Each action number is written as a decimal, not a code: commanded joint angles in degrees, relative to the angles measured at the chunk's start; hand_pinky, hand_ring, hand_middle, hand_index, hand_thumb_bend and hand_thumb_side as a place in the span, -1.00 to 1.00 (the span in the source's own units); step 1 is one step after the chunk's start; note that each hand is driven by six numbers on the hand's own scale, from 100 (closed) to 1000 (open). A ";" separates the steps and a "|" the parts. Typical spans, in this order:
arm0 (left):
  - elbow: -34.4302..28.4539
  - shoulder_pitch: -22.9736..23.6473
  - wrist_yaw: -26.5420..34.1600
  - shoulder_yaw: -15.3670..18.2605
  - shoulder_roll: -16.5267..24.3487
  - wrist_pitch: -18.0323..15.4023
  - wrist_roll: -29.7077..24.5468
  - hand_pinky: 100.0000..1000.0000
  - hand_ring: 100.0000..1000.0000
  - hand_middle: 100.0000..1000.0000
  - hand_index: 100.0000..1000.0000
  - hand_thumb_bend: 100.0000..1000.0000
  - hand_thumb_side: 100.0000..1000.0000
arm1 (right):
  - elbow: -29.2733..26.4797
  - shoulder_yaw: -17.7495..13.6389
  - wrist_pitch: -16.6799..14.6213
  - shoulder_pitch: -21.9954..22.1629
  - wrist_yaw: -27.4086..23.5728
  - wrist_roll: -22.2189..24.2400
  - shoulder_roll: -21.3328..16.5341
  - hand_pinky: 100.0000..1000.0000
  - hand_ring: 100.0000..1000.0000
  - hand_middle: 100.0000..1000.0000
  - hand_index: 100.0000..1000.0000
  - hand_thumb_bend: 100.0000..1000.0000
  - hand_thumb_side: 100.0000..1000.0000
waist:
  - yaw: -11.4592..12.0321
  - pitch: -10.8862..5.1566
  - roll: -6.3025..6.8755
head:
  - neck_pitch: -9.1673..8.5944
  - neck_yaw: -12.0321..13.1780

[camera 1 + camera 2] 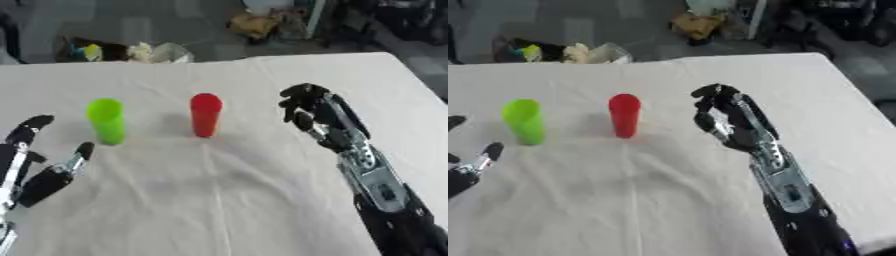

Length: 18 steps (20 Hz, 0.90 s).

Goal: Pour the contents of one cup into another cup.

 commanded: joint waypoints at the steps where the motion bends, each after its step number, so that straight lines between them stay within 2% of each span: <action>1: 1.43 -2.02 -0.09 -0.37 1.47 -0.73 0.81 0.14 1.00 0.85 0.89 -0.16 0.30 | -1.04 0.00 -0.05 -1.00 -0.13 0.28 -0.47 0.38 -0.28 -0.26 0.31 0.22 0.23 | -0.30 -0.72 0.18 | -0.83 0.31; 10: 6.28 -5.13 3.42 -1.18 1.57 -5.19 4.34 0.14 1.00 0.86 0.89 -0.09 0.21 | -1.07 0.27 -0.11 -1.28 -0.30 0.58 -0.18 0.37 -0.28 -0.27 0.31 0.22 0.23 | -1.26 -0.26 -0.16 | -1.29 0.61; 13: 7.69 -5.91 4.38 -1.34 1.64 -6.64 4.95 0.12 1.00 0.87 0.90 -0.35 0.14 | -1.07 0.37 -0.14 -1.38 -0.36 0.68 -0.05 0.37 -0.28 -0.27 0.31 0.22 0.23 | -1.57 -0.05 -0.31 | -1.42 0.73; 18: 9.56 -6.88 5.27 -1.45 1.85 -8.85 5.87 0.12 1.00 0.88 0.91 -0.51 0.03 | -1.04 0.49 -0.16 -1.49 -0.41 0.83 0.11 0.37 -0.28 -0.27 0.31 0.22 0.23 | -2.10 0.28 -0.45 | -1.65 0.90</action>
